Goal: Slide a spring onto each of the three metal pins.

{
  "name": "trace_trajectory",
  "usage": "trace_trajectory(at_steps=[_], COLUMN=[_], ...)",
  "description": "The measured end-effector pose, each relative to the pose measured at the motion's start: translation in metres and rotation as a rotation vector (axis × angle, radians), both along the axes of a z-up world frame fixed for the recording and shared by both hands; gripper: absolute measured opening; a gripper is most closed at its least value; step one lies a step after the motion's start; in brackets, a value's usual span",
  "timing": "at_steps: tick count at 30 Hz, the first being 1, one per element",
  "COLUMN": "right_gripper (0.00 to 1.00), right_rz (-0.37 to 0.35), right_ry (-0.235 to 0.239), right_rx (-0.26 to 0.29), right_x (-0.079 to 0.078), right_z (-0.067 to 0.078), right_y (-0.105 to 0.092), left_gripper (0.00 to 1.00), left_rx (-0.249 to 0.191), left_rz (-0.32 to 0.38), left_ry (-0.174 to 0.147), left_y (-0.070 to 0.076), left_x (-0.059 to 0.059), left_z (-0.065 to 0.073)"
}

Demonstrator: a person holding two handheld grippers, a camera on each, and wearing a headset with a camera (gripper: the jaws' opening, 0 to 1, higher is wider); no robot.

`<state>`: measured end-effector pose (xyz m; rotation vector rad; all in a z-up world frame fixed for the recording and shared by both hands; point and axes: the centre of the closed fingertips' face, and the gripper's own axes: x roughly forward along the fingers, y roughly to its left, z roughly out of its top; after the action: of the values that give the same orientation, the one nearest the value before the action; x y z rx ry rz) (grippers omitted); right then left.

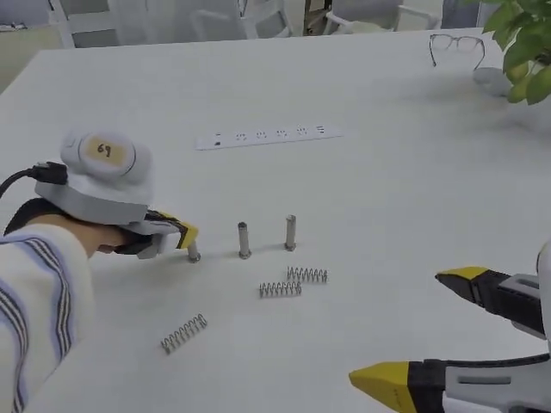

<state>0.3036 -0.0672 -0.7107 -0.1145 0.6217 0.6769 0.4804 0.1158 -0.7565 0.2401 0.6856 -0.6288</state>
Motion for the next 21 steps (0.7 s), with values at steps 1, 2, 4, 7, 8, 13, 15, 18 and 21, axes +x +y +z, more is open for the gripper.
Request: trace_trajectory(at_steps=[1,2,4,7,8,13,15,18,21], right_gripper=[0.87,0.87,0.87,0.88,0.88,0.88,0.87,0.88,0.87], right_rz=[0.001,0.002,0.002,-0.006,-0.007,-0.012,-0.013,-0.015,-0.016], right_ry=[0.001,-0.001,0.007,0.009,0.007,-0.002,-0.004,-0.004,-0.007], right_rx=[0.0,0.0,-0.001,0.003,0.005,0.013,0.013,0.014,0.015], right_x=[-0.0004,-0.0005,-0.0018,-0.0021,-0.002,-0.0009,-0.0008,-0.0012,-0.0013], right_z=[-0.0002,-0.0002,-0.0012,-0.0022,-0.002,0.001,0.0014,0.0014,0.0021], right_y=[0.0006,0.0009,0.0013,0.0008,0.0007,0.0006,0.0003,-0.0001,0.0], left_gripper=[0.0,0.0,0.0,0.0,0.0,0.0,0.0,0.0,0.01], left_rx=[-0.001,-0.002,-0.018,-0.017,-0.013,0.001,-0.006,-0.012,-0.015], left_rz=[0.0,0.0,0.018,0.02,0.018,0.011,0.013,0.021,0.026], left_ry=[-0.001,0.0,0.013,0.009,0.007,-0.001,0.001,0.0,-0.004], left_y=[-0.0002,-0.0002,0.0,0.0016,0.0021,0.0041,0.0042,0.0051,0.0053], left_x=[-0.0004,-0.001,-0.0027,-0.003,-0.0031,-0.0033,-0.0034,-0.0023,-0.0012], left_z=[0.0001,0.0002,0.0002,0.0006,0.0007,0.0011,0.0014,0.0024,0.0042])
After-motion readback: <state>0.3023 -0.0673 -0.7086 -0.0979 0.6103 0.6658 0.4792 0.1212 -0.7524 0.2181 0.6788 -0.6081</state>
